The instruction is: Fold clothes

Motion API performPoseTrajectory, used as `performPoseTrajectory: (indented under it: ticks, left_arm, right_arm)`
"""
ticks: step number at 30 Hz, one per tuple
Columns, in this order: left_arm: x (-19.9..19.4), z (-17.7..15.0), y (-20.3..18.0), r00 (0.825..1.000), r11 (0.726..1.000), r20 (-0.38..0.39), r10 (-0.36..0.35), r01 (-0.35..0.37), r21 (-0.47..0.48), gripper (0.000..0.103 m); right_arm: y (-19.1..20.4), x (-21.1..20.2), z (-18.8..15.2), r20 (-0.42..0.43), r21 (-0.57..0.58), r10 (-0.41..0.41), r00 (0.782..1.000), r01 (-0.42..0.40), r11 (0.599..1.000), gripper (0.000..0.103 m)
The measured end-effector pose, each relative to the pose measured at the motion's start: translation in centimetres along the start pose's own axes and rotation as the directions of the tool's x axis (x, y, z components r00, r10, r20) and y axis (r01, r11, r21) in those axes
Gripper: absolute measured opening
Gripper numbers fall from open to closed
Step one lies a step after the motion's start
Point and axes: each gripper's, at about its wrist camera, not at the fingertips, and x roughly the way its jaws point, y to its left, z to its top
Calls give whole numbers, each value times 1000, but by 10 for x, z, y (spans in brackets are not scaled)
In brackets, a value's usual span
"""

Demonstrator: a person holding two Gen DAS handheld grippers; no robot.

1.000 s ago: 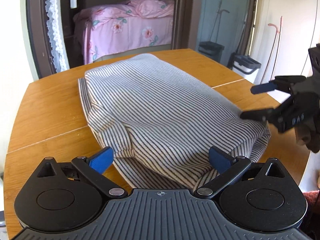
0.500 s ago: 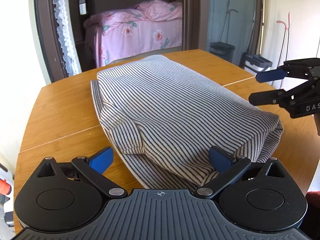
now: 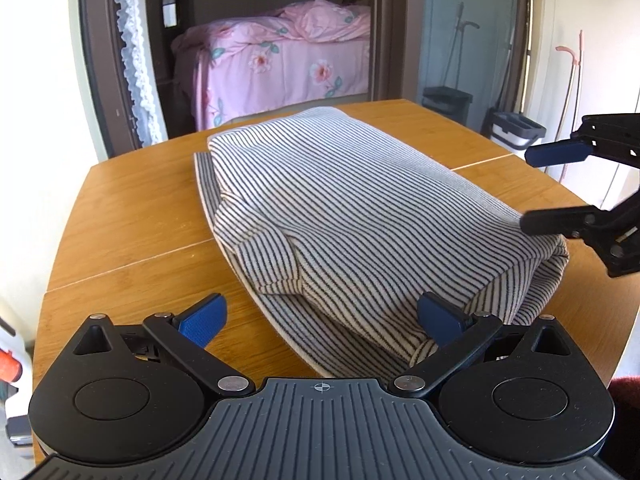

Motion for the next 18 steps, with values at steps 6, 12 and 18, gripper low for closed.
performPoseTrajectory:
  ticks: [6,12,18]
  left_arm:
    - [-17,-6,17,999,998,4,54,-54,-17,103]
    - [-37,-10,37,1000,998,-6,30,-31,-60,103]
    - [-56,-10,25,991,992,16,-130,130,5,103]
  right_arm:
    - [47,21,-3,-26,-169,116,993,-119,978,79]
    - [64,38,-8,-35,-210,101,994,-106,972,77]
    - [17,40,2,-48,123,201,978,-194,973,59]
